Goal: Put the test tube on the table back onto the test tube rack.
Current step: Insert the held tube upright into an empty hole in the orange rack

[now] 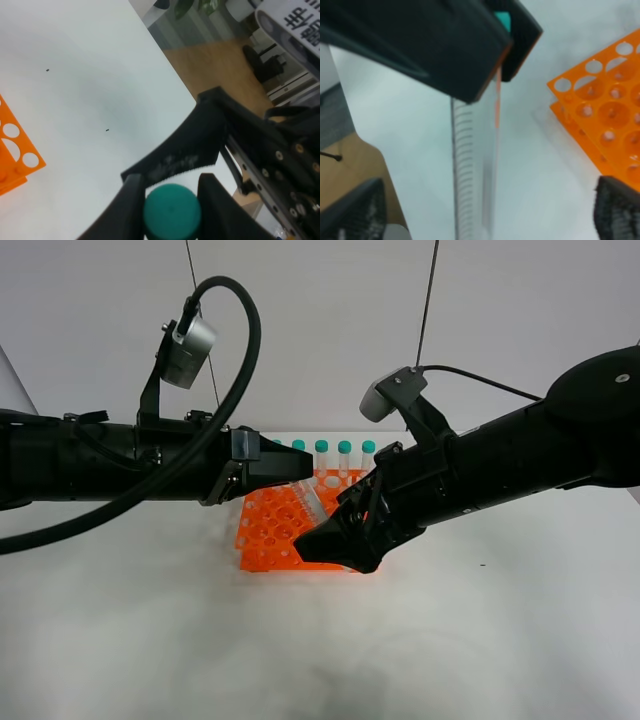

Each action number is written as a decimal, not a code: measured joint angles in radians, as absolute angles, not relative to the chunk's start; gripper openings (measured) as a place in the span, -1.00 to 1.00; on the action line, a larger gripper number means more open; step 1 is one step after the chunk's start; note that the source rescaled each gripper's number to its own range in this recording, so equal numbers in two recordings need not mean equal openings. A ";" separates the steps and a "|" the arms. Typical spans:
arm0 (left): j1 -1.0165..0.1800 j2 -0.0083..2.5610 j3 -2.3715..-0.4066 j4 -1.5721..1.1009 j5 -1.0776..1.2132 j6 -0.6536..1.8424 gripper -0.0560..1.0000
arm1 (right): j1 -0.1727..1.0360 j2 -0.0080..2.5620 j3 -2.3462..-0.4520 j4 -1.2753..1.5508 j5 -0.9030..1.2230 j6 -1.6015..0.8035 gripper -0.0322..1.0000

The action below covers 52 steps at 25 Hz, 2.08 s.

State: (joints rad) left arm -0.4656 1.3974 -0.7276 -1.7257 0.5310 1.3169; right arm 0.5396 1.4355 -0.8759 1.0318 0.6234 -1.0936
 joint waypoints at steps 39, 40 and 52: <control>-0.466 1.397 -0.728 -1.726 0.531 1.316 -0.88 | 0.040 1.472 -1.177 0.063 1.172 -0.105 1.00; -0.466 1.397 -0.728 -1.726 0.531 1.316 -0.88 | 0.039 1.472 -1.177 0.061 1.190 -0.104 1.00; -0.466 1.397 -0.728 -1.726 0.531 1.316 -0.88 | 0.037 1.137 -0.890 0.083 1.211 -0.105 1.00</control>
